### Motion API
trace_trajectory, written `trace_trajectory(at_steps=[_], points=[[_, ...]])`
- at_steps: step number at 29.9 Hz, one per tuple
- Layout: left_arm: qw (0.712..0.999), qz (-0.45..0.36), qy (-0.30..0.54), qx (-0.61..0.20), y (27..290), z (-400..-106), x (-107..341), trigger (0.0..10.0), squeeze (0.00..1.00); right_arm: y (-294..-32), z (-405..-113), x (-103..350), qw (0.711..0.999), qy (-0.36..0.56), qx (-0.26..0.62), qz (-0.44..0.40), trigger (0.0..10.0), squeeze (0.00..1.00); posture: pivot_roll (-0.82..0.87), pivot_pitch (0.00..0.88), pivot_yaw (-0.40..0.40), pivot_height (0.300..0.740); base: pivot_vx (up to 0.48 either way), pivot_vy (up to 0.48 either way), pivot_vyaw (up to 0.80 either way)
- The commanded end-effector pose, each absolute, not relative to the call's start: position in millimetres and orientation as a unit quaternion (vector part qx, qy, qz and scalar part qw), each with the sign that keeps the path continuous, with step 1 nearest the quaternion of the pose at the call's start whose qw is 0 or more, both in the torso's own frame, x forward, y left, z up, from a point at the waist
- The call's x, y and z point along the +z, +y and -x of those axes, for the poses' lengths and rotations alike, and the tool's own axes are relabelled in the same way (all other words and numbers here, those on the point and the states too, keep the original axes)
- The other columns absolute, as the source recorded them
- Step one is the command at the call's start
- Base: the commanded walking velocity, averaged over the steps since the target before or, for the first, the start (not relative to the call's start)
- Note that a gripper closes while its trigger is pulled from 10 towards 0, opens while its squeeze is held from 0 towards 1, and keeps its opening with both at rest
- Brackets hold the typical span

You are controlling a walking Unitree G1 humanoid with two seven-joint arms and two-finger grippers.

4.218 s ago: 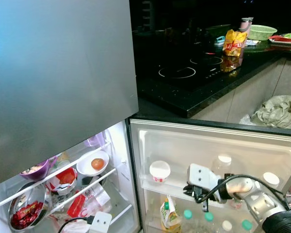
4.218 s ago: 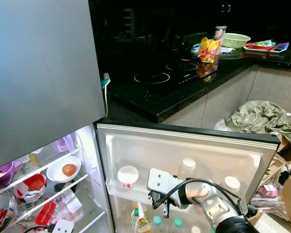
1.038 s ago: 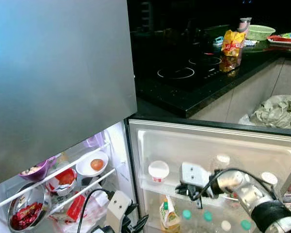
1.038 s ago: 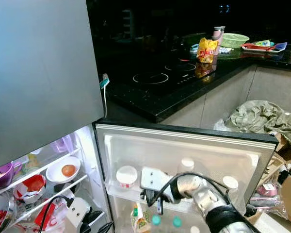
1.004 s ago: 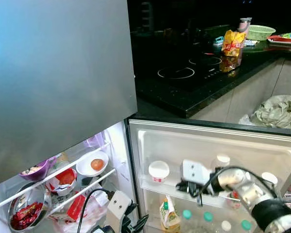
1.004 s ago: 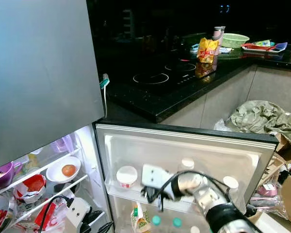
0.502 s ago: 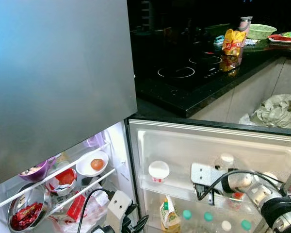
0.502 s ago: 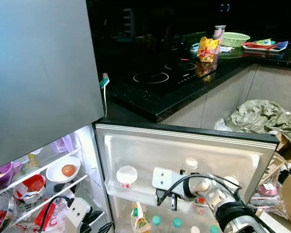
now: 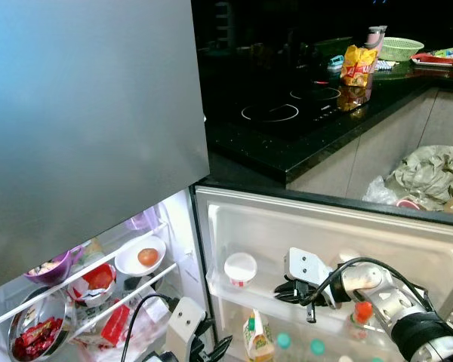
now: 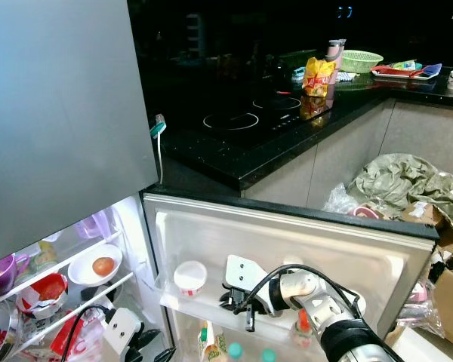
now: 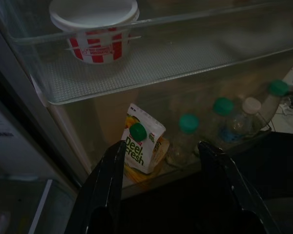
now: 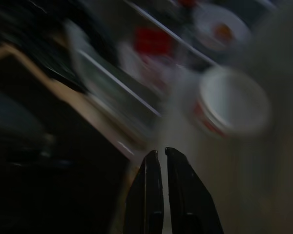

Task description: Restocking fridge

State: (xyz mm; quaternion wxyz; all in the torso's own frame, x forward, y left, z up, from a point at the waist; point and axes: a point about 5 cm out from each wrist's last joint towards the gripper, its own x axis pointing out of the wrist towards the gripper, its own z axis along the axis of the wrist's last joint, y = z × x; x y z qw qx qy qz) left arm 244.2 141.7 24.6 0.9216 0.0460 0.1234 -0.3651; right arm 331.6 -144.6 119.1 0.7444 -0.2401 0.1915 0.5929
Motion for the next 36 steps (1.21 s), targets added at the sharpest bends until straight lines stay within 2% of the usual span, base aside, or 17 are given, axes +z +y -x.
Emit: trace_trajectory(at_steps=[1, 4, 7, 10, 12, 13, 15, 18, 21, 23, 24, 26, 29, 30, 31, 32, 36], points=[[0.919, -0.06, 0.133, -0.365, 148.7, -241.4, 23.0, 10.0, 0.0, -141.5, -321.1, 131.8, 0.719, 0.183, 0.639, 0.204, 10.0, 0.0, -0.05, 0.038, 0.051, 0.74, 0.0, 0.0, 0.0], [0.92, -0.06, 0.133, -0.364, 149.2, -240.3, 22.7, 10.0, 0.0, -135.2, -308.6, 153.1, 0.692, 0.156, 0.684, 0.166, 10.0, 0.0, -0.05, 0.036, 0.052, 0.74, 0.0, 0.0, 0.0], [0.919, -0.06, 0.139, -0.364, 151.3, -237.5, 20.2, 10.0, 0.0, -123.3, -301.3, 220.9, 0.688, 0.046, 0.72, 0.076, 10.0, 0.0, -0.06, 0.036, 0.06, 0.74, 0.0, 0.0, 0.0], [0.918, -0.061, 0.141, -0.366, 151.3, -236.7, 19.3, 10.0, 0.0, -123.2, -299.4, 236.2, 0.685, 0.021, 0.726, 0.062, 10.0, 0.0, -0.06, 0.036, 0.06, 0.74, 0.0, 0.0, 0.0], [0.917, -0.061, 0.141, -0.368, 150.2, -236.9, 19.1, 10.0, 0.0, -133.0, -315.5, 265.9, 0.73, -0.04, 0.681, 0.049, 10.0, 0.0, -0.06, 0.039, 0.063, 0.74, 0.0, 0.0, 0.0], [0.918, -0.061, 0.14, -0.367, 148.7, -238.3, 19.4, 10.0, 0.0, -156.2, -338.8, 300.3, 0.801, -0.114, 0.588, 0.015, 10.0, 0.0, -0.06, 0.042, 0.067, 0.74, 0.0, 0.0, 0.0], [0.919, -0.061, 0.138, -0.364, 148.4, -239.7, 19.8, 10.0, 0.0, -172.2, -349.2, 315.1, 0.832, -0.147, 0.536, -0.014, 10.0, 0.0, -0.06, 0.042, 0.067, 0.74, 0.0, 0.0, 0.0], [0.921, -0.06, 0.137, -0.36, 148.4, -240.4, 20.0, 10.0, 0.0, -179.4, -352.3, 320.3, 0.841, -0.158, 0.517, -0.026, 10.0, 0.0, -0.06, 0.043, 0.067, 0.74, 0.0, 0.0, 0.0], [0.935, -0.067, 0.142, -0.317, 155.7, -246.8, 17.9, 10.0, 0.0, -227.4, -372.5, 316.1, 0.933, -0.141, 0.329, -0.01, 10.0, 0.0, -0.07, 0.044, 0.065, 0.74, 0.0, 0.0, 0.0], [0.949, -0.089, 0.158, -0.258, 165.9, -253.9, 13.0, 10.0, 0.0, -261.1, -375.9, 303.3, 0.97, -0.116, 0.214, -0.012, 10.0, 0.0, -0.07, 0.046, 0.063, 0.74, 0.0, 0.0, 0.0], [0.949, -0.089, 0.158, -0.258, 165.9, -253.9, 13.0, 10.0, 0.0, -261.1, -375.9, 303.3, 0.97, -0.116, 0.214, -0.012, 10.0, 0.0, -0.07, 0.046, 0.063, 0.74, 0.0, 0.0, 0.0], [0.962, -0.085, 0.19, -0.179, 181.3, -259.8, 5.3, 10.0, 0.0, -309.3, -367.6, 276.9, 0.992, -0.092, 0.059, -0.056, 10.0, 0.0, -0.07, 0.05, 0.063, 0.74, 0.0, 0.0, 0.0], [0.965, -0.069, 0.193, -0.165, 183.8, -260.2, 3.9, 10.0, 0.0, -331.4, -361.2, 262.1, 0.994, -0.083, -0.017, -0.071, 10.0, 0.0, -0.07, 0.05, 0.063, 0.74, 0.0, 0.0, 0.0], [0.968, -0.051, 0.189, -0.157, 184.3, -260.7, 4.2, 10.0, 0.0, -360.8, -346.7, 240.4, 0.987, -0.071, -0.119, -0.08, 10.0, 0.0, -0.07, 0.053, 0.062, 0.74, 0.0, 0.0, 0.0], [0.968, -0.051, 0.189, -0.157, 184.3, -260.7, 4.2, 10.0, 0.0, -360.8, -346.7, 240.4, 0.987, -0.071, -0.119, -0.08, 10.0, 0.0, -0.07, 0.053, 0.062, 0.74, 0.0, 0.0, 0.0], [0.969, -0.032, 0.196, -0.148, 184.5, -260.2, 1.9, 10.0, 0.0, -383.4, -329.8, 219.9, 0.977, -0.049, -0.196, -0.071, 10.0, 0.0, -0.06, 0.055, 0.061, 0.74, 0.0, 0.0, 0.0], [0.967, -0.02, 0.212, -0.142, 184.1, -259.1, -2.9, 10.0, 0.0, -404.1, -309.4, 197.1, 0.962, -0.021, -0.267, -0.058, 10.0, 0.0, -0.06, 0.058, 0.06, 0.74, 0.0, 0.0, 0.0]])
